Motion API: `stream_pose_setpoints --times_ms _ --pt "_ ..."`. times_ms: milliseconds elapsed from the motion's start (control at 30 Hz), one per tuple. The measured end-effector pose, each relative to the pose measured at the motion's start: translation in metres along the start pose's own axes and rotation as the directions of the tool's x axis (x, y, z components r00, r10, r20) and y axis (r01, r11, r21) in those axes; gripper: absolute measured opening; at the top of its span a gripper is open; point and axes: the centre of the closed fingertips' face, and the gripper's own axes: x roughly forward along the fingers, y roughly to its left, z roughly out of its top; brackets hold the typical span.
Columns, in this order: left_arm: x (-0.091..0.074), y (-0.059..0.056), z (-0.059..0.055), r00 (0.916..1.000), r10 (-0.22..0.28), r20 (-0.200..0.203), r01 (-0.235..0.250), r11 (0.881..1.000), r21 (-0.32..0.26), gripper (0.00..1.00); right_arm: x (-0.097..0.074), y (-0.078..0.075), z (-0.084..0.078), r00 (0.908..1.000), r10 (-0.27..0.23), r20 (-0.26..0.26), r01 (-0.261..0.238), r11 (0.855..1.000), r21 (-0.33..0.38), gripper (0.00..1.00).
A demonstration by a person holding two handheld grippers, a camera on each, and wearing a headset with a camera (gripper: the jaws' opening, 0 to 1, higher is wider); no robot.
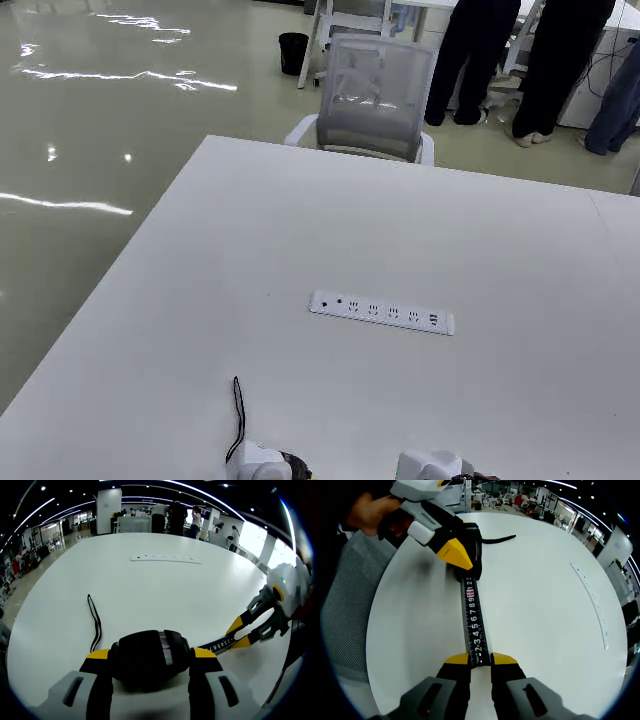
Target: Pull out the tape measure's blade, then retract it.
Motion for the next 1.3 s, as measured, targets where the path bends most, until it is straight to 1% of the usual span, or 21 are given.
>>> stream_pose_setpoints --times_ms 700,1300 --pt "0.002 0.001 -0.001 1.0 -0.001 -0.001 0.001 1.0 -0.002 0.57 0.005 0.0 0.01 1.0 0.005 0.005 -0.004 1.0 -0.006 0.13" --pt "-0.001 0.001 0.001 1.0 -0.001 0.001 0.001 1.0 -0.002 0.57 0.01 0.002 0.017 0.9998 0.007 0.016 -0.007 1.0 -0.01 0.13"
